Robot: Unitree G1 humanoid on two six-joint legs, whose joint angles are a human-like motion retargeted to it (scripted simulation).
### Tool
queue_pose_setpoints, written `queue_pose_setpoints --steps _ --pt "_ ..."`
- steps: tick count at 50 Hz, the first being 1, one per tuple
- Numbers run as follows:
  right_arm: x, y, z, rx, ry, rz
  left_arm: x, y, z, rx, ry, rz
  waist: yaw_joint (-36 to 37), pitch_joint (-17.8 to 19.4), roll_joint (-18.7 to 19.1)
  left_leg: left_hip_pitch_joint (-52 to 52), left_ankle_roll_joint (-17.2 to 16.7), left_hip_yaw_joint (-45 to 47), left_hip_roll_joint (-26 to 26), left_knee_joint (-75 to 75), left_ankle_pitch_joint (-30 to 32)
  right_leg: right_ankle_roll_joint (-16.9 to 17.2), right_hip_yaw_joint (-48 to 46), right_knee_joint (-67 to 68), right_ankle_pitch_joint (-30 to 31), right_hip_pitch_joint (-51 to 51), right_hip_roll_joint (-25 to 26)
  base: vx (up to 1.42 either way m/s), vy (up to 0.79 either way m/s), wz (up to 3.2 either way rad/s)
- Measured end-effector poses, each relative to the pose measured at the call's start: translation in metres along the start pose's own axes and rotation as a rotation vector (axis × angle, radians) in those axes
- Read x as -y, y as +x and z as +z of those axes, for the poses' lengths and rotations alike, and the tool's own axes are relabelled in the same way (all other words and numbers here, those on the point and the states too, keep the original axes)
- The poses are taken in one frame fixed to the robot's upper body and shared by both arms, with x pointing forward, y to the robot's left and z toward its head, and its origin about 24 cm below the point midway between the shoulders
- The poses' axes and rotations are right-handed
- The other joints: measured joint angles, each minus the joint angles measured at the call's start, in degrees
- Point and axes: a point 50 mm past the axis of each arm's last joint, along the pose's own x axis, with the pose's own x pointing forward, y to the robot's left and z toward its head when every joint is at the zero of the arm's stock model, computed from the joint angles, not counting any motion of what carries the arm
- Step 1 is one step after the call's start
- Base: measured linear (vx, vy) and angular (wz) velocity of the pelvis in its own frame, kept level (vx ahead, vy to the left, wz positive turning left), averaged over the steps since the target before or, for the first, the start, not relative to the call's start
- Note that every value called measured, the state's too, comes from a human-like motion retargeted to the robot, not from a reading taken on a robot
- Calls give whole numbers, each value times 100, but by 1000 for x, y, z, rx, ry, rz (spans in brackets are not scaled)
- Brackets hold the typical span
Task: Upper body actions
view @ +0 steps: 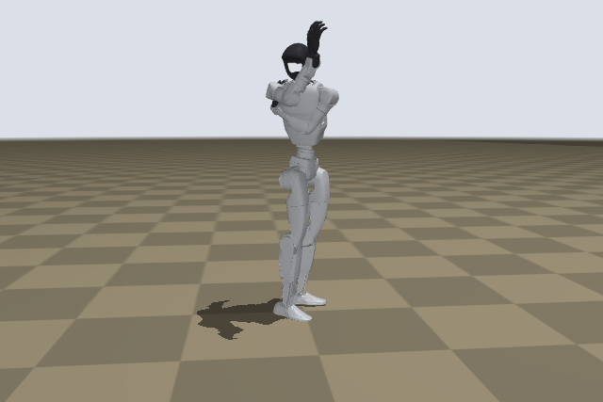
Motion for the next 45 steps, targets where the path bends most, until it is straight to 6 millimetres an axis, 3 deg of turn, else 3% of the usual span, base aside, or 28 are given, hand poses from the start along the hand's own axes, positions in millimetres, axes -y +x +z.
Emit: queue_pose_setpoints --steps 2,5,8,10,11,12,14,15,17,19,20,22,24,25,26,28,29,30,32,36,38,39,41,43,45 --pt "-37 34 63 310 -164 85 29 17 22 75 115 -63 -19 491 74 -121 23 -71 2 47 3 3 -72 -2 9 -73 -15 7 15 34" --pt "-67 66 158 713 -420 3 91 30 64 402 258 -147 -13 519 -147 -284 50 -137 -19 100 21 -9 -138 8 28 -192 -44 9 4 25" --pt "-55 82 249 1041 -672 -363 137 14 95 792 438 -23 11 489 -554 -399 60 -314 45 140 57 -35 -325 14 32 -240 -8 9 0 45" --pt "-44 79 290 1235 -798 -596 141 3 104 959 547 203 25 476 -834 -464 59 -434 87 168 71 -50 -460 7 38 -260 11 -1 -3 44" --pt "-38 81 294 1269 -846 -647 138 1 105 980 587 303 28 472 -962 -486 58 -467 106 183 72 -58 -511 0 47 -269 22 -9 -3 33" --pt "-32 86 292 1273 -894 -677 135 1 105 987 618 372 29 460 -1041 -499 57 -504 116 196 70 -63 -561 -5 50 -268 24 -13 -4 31" --pt "-18 105 252 1106 -971 -625 132 10 100 880 638 373 24 433 -925 -463 51 -533 126 220 49 -63 -597 -4 39 -223 22 -13 -7 5" --pt "-13 115 220 972 -991 -569 128 19 94 777 645 354 20 454 -784 -421 41 -489 153 234 31 -66 -553 2 43 -200 46 -12 -7 -44" --pt "-19 116 112 588 -1044 -317 135 44 67 456 657 179 37 518 142 -254 17 -334 127 266 -37 -44 -379 33 16 -93 14 -11 -8 -48" --pt "-11 77 -12 137 -1161 -33 152 59 26 87 658 -60 46 588 1483 -126 27 -379 -19 246 -52 6 -389 88 -81 30 -150 -8 -6 31" --pt "3 44 -68 -105 -1226 101 161 60 1 -114 649 -180 39 631 2209 -83 44 -476 -115 218 -36 35 -466 125 -147 89 -258 -12 -2 103" --pt "65 -4 -127 -569 -1242 179 162 52 -37 -482 554 -276 72 678 2210 647 55 -802 -268 243 -86 81 -766 369 -439 851 -459 -15 2 134" --pt "111 -43 -154 -929 -1079 195 169 40 -58 -706 396 -343 106 718 2210 1414 76 -1148 -400 200 -121 125 -1101 551 -713 1657 -609 -9 7 138" --pt "124 -55 -160 -1018 -962 198 172 36 -62 -759 315 -345 119 737 2210 1756 91 -1321 -466 164 -125 149 -1271 614 -827 2025 -681 -3 9 124" --pt "129 -52 -158 -974 -883 151 175 39 -61 -723 262 -314 125 746 2204 1983 114 -1450 -526 117 -114 165 -1396 628 -890 2278 -724 -1 11 108" --pt "128 -37 -145 -766 -789 36 187 42 -54 -618 200 -285 134 757 2180 2298 153 -1655 -623 32 -82 180 -1602 610 -958 2646 -781 0 15 78" --pt "116 -30 -137 -619 -772 18 199 41 -51 -571 191 -332 135 759 2169 2378 167 -1722 -656 2 -65 179 -1670 583 -964 2752 -794 2 13 55" --pt "98 -25 -128 -468 -749 21 215 37 -47 -528 181 -404 136 761 2160 2436 178 -1778 -684 -21 -47 177 -1727 553 -963 2836 -804 6 7 30" --pt "43 -31 -121 -275 -713 190 227 32 -44 -472 204 -559 92 775 2151 2542 189 -1775 -742 -19 -45 182 -1710 544 -962 2947 -854 12 3 -6" --pt "-79 -85 -102 -6 -613 701 250 21 -26 -225 227 -923 -9 808 2139 2844 180 -1623 -910 -17 -68 193 -1532 684 -1051 3143 -1036 14 2 -47" --pt "-120 -109 -86 192 -683 947 261 10 -9 26 275 -1080 -44 819 2124 2975 185 -1571 -1031 -51 -52 193 -1463 800 -1117 3185 -1154 4 -2 -40" --pt "-132 -112 -78 310 -766 992 264 6 0 156 310 -1107 -56 822 2115 3024 191 -1570 -1083 -72 -39 199 -1453 869 -1155 3190 -1210 4 -4 -22" --pt "-148 -99 -57 595 -947 900 265 -1 14 401 373 -1054 -75 822 2098 3045 206 -1583 -1160 -114 -9 220 -1447 1006 -1225 3129 -1304 9 -7 -5" --pt "-158 -77 -22 924 -1032 625 263 -3 25 604 421 -899 -93 813 2087 2867 221 -1555 -1201 -164 35 234 -1405 1115 -1256 2866 -1357 6 -9 -5" --pt "-158 -61 2 1138 -1054 405 259 -3 28 732 494 -744 -100 792 2097 2436 224 -1436 -1178 -214 88 210 -1284 1173 -1214 2332 -1317 -5 -8 -21"
